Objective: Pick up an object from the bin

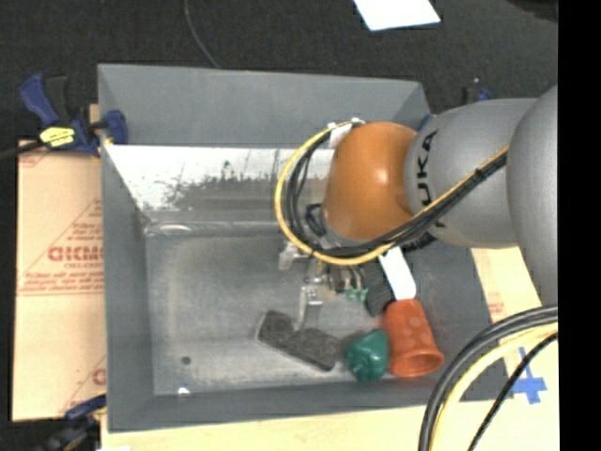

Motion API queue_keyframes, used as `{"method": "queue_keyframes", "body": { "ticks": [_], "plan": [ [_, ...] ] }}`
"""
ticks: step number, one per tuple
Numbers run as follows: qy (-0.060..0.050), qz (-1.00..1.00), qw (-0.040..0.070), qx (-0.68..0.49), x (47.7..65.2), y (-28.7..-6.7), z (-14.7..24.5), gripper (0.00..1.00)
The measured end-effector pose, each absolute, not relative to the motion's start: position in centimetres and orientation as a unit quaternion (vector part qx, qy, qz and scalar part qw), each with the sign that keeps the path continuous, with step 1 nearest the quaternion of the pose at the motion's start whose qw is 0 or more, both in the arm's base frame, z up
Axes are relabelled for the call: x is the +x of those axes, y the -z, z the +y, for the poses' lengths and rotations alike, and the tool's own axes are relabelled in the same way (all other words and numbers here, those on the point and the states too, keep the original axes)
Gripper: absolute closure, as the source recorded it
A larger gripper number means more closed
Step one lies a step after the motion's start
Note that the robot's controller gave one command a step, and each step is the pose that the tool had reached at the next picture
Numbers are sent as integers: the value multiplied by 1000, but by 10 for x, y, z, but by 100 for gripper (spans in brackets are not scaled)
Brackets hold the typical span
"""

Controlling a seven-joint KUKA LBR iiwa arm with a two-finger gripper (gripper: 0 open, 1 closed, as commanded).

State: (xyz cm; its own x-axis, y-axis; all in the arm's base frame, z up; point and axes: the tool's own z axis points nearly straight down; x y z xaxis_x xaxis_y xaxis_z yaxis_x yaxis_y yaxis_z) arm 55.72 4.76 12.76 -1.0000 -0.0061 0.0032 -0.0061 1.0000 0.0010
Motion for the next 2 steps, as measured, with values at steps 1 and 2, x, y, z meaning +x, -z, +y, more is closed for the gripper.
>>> {"method": "queue_keyframes", "body": {
  "ticks": [1, 2],
  "plan": [
    [1, -1000, -2, 2, 558, -132, 47, 0],
    [1, -1000, -2, 2, 523, -72, 41, 0]
  ]
}}
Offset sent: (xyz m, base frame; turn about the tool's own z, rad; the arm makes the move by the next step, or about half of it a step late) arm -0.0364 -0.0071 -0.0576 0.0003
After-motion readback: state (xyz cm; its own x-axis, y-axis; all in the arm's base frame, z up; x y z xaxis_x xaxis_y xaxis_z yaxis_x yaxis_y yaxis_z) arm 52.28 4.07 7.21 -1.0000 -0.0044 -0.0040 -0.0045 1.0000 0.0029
